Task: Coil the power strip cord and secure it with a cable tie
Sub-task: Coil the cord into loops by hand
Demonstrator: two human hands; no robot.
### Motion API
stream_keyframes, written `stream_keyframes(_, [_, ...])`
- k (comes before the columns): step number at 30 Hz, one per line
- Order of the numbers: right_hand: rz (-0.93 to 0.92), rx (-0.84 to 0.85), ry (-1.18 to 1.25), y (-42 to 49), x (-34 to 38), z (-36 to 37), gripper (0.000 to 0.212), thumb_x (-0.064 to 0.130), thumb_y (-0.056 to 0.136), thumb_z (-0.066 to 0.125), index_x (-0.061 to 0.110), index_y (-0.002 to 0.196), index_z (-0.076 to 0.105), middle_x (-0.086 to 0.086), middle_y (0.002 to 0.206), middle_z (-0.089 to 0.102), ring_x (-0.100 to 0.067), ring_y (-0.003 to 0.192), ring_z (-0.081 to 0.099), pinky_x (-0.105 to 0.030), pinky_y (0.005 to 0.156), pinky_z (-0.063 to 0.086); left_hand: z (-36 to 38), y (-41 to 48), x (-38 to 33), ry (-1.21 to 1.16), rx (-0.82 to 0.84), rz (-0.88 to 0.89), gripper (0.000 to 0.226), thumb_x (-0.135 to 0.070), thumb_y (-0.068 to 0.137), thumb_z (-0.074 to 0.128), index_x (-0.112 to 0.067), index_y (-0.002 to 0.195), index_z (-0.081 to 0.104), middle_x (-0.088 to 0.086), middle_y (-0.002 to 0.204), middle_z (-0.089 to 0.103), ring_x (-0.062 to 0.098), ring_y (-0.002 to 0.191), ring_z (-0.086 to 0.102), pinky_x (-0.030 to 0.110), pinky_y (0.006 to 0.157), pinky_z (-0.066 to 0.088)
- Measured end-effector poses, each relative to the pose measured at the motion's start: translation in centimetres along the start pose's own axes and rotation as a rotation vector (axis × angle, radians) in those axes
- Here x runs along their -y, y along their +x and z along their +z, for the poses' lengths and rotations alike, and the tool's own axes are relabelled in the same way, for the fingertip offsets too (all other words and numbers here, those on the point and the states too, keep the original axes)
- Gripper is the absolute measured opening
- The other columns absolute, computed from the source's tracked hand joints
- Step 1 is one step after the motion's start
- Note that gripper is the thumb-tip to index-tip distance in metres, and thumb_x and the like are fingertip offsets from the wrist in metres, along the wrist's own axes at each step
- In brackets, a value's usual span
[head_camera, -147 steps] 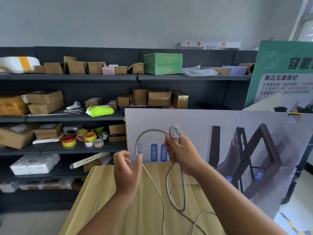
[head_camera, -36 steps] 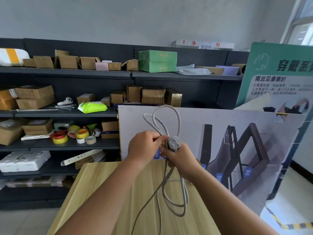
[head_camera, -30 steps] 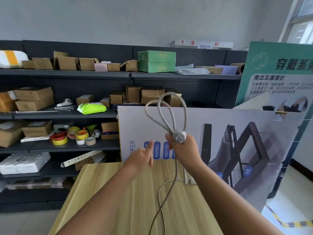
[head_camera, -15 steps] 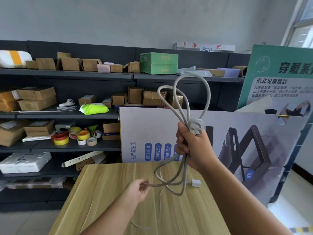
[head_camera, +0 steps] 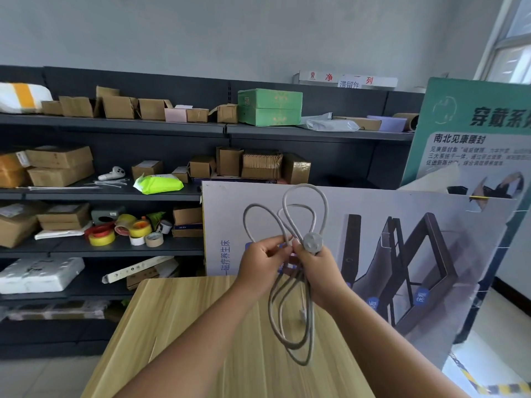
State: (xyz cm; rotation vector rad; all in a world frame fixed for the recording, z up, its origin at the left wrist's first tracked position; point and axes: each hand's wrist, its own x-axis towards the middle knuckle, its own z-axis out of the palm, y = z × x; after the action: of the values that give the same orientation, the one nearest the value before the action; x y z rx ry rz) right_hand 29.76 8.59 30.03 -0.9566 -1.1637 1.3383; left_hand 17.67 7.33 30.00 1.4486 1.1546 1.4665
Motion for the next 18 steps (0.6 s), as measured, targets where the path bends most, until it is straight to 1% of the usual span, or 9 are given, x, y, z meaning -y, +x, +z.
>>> stream_keyframes(1, [-0.026,0.007,-0.019,-0.2,-0.1,0.3,0.024,0.018,0.1,0.05,0.001,0.095,0.067,-0.019,0.084,0.074,-0.028,0.079,0.07,-0.05,0.078,0.057,0.0,-0.1,-0.2,0.061,-0.01,0.046,0.021,-0.009,0.094,0.061,-0.015,0.111,0.072,-0.016,0.059,0.066,-0.006,0.054,0.063,0.006,0.055,0.045])
stream_keyframes(3, [-0.097,-0.003,-0.121,-0.2,-0.2,0.4,0.031,0.022,0.101,0.049,-0.003,0.092,0.066,-0.021,0.08,0.073,-0.027,0.076,0.068,-0.046,0.075,0.056,-0.2,-0.1,-0.4,0.217,-0.021,0.107,0.018,-0.014,0.094,0.061,-0.017,0.104,0.075,-0.016,0.053,0.064,-0.007,0.051,0.06,0.006,0.054,0.042])
stream_keyframes(6, [-0.185,-0.034,-0.271,-0.1,0.0,-0.1,0.035,0.021,0.101,0.048,0.0,0.075,0.057,-0.008,0.061,0.063,-0.013,0.057,0.06,-0.031,0.058,0.05,-0.6,0.0,0.0,0.427,0.031,0.176,0.027,-0.029,0.096,0.054,-0.016,0.089,0.076,-0.005,0.065,0.073,0.005,0.061,0.069,0.028,0.064,0.056])
stream_keyframes(8, [-0.191,-0.004,-0.255,0.1,0.0,-0.2,0.035,0.019,0.101,0.049,0.0,0.073,0.055,-0.007,0.059,0.061,-0.016,0.055,0.06,-0.032,0.056,0.049,-0.7,0.1,0.6,0.631,0.009,0.266,0.034,-0.036,0.093,0.049,-0.015,0.08,0.073,-0.001,0.066,0.073,0.015,0.065,0.069,0.036,0.064,0.054])
stream_keyframes(10, [-0.175,0.034,-0.208,0.2,0.0,-0.2,0.032,0.017,0.099,0.053,-0.009,0.081,0.057,-0.012,0.064,0.063,-0.023,0.059,0.061,-0.035,0.057,0.052,-0.8,0.2,0.6,0.631,-0.048,0.337,0.03,-0.036,0.091,0.054,-0.016,0.076,0.071,-0.002,0.063,0.071,0.013,0.062,0.067,0.033,0.059,0.054])
stream_keyframes(12, [-0.146,0.061,-0.152,0.1,0.0,-0.4,0.024,0.011,0.095,0.059,-0.008,0.081,0.057,-0.01,0.059,0.058,-0.023,0.054,0.056,-0.033,0.054,0.051,-1.0,0.4,0.4,0.489,-0.103,0.343,0.014,-0.024,0.088,0.064,-0.019,0.081,0.074,-0.004,0.066,0.067,0.007,0.059,0.063,0.02,0.056,0.051])
stream_keyframes(14, [-0.112,0.092,-0.111,-0.4,0.2,-0.5,0.015,0.006,0.092,0.062,0.0,0.08,0.055,-0.005,0.053,0.048,-0.018,0.047,0.046,-0.032,0.051,0.048,-1.7,0.7,1.4,0.362,-0.21,0.263,0.012,-0.014,0.087,0.065,-0.02,0.094,0.071,0.0,0.08,0.061,0.01,0.068,0.058,0.013,0.057,0.045])
stream_keyframes(16, [-0.091,0.141,-0.105,-0.8,0.4,-0.8,0.011,0.003,0.09,0.063,0.004,0.084,0.054,-0.003,0.053,0.043,-0.015,0.047,0.041,-0.033,0.053,0.046,-2.5,1.0,3.5,0.289,-0.252,0.063,0.028,-0.007,0.087,0.061,-0.021,0.111,0.063,0.003,0.099,0.057,0.012,0.082,0.056,0.011,0.058,0.045])
stream_keyframes(18, [-0.107,0.192,-0.127,-1.1,0.8,-1.0,0.012,0.001,0.089,0.062,0.005,0.082,0.054,-0.003,0.054,0.044,-0.015,0.049,0.041,-0.032,0.054,0.046,-2.6,1.0,5.9,0.416,-0.118,-0.127,0.045,-0.011,0.09,0.061,-0.022,0.132,0.05,0.001,0.122,0.05,0.009,0.097,0.054,0.011,0.067,0.045])
